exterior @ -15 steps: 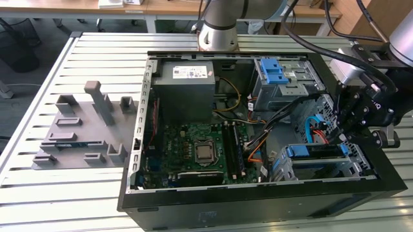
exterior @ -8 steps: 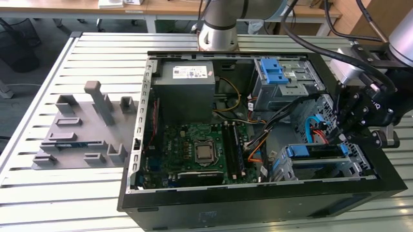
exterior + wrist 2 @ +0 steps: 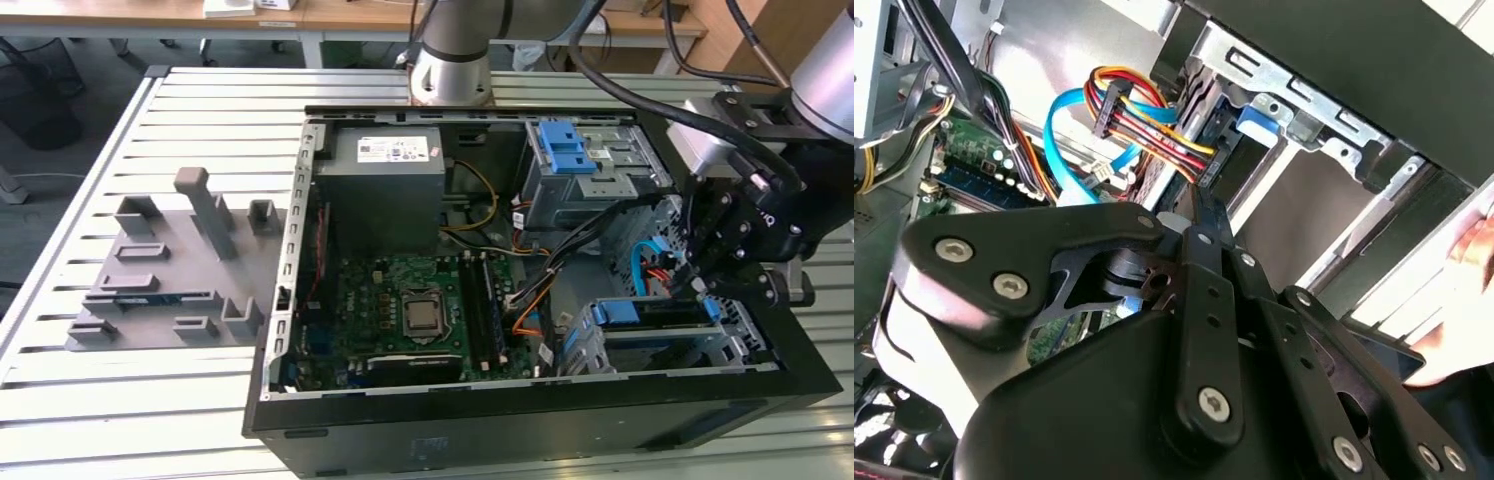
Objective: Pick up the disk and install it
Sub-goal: 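Insert the second disk wire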
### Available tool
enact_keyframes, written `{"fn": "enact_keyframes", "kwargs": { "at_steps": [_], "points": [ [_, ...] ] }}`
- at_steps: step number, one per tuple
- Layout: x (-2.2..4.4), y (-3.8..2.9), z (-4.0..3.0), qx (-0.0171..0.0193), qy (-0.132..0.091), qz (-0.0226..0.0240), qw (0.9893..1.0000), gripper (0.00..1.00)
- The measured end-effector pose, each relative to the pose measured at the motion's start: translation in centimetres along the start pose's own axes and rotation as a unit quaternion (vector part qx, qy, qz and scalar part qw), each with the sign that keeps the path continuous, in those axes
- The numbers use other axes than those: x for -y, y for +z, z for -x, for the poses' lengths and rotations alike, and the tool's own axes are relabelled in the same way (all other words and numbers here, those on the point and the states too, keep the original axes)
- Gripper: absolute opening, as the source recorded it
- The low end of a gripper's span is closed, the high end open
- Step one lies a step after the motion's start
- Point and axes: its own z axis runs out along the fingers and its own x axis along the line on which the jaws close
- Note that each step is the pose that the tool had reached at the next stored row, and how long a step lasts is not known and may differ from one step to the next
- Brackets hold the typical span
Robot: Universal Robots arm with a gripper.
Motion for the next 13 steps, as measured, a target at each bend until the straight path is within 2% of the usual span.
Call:
{"fn": "enact_keyframes", "kwargs": {
  "at_steps": [7,13],
  "points": [
    [-0.27,-1.67,-0.01,0.0002,0.000,0.0000,1.0000,0.11],
    [-1.34,-1.89,-0.05,0.0004,0.000,-0.0019,1.0000,0.11]
  ]
}}
